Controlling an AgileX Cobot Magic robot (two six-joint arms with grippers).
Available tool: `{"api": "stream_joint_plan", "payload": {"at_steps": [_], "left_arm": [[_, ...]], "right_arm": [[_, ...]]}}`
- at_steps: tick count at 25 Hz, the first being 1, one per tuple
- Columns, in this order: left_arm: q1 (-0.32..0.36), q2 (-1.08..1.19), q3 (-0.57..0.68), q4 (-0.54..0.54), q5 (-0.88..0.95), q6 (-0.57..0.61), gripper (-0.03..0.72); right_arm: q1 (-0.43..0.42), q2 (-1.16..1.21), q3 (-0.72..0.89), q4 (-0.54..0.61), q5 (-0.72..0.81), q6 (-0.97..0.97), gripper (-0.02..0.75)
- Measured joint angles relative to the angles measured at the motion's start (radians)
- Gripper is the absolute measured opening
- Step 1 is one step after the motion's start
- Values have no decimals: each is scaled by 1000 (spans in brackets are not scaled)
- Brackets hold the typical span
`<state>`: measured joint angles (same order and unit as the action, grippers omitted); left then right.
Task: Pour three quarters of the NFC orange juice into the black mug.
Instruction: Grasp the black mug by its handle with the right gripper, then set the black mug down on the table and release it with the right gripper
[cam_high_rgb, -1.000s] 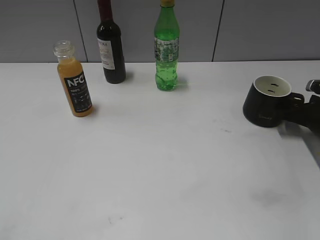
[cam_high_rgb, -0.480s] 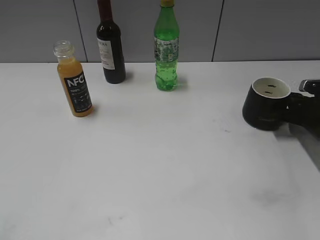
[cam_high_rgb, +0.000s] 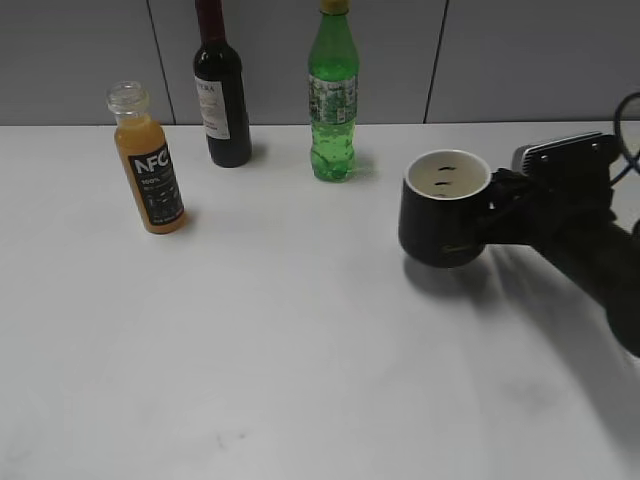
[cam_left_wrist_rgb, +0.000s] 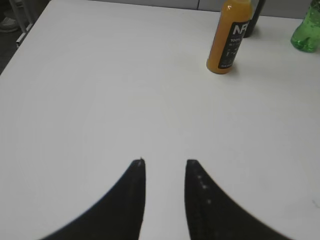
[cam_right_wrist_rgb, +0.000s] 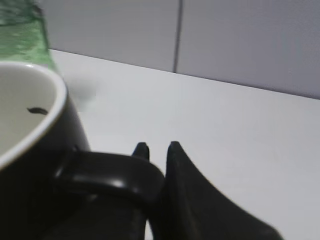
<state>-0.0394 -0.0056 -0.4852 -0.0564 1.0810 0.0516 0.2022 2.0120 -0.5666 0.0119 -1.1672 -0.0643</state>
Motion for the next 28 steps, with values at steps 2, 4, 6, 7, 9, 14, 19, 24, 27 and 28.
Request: {"api": "stream_joint_plan", "payload": {"at_steps": [2, 4, 6, 7, 9, 14, 19, 24, 27, 28], "left_arm": [[0, 0, 0, 0, 0, 0, 221], [0, 0, 0, 0, 0, 0, 221], [0, 0, 0, 0, 0, 0, 221], [0, 0, 0, 0, 0, -1, 221], [0, 0, 0, 0, 0, -1, 221], [0, 0, 0, 0, 0, 0, 221], [0, 0, 0, 0, 0, 0, 221], [0, 0, 0, 0, 0, 0, 221], [0, 0, 0, 0, 0, -1, 221], [0, 0, 0, 0, 0, 0, 221]], "right_arm": [[92, -17, 9, 52, 0, 0, 69], [185, -21, 10, 109, 0, 0, 68], [284, -22, 10, 172, 0, 1, 68], [328, -22, 10, 196, 0, 1, 68], [397, -21, 10, 247, 0, 1, 68], [464, 39, 0, 271, 0, 21, 67], [466, 92, -37, 295, 6, 34, 67], [467, 138, -47, 295, 1, 43, 67], [467, 143, -48, 295, -1, 51, 67], [467, 143, -48, 295, -1, 52, 67]]}}
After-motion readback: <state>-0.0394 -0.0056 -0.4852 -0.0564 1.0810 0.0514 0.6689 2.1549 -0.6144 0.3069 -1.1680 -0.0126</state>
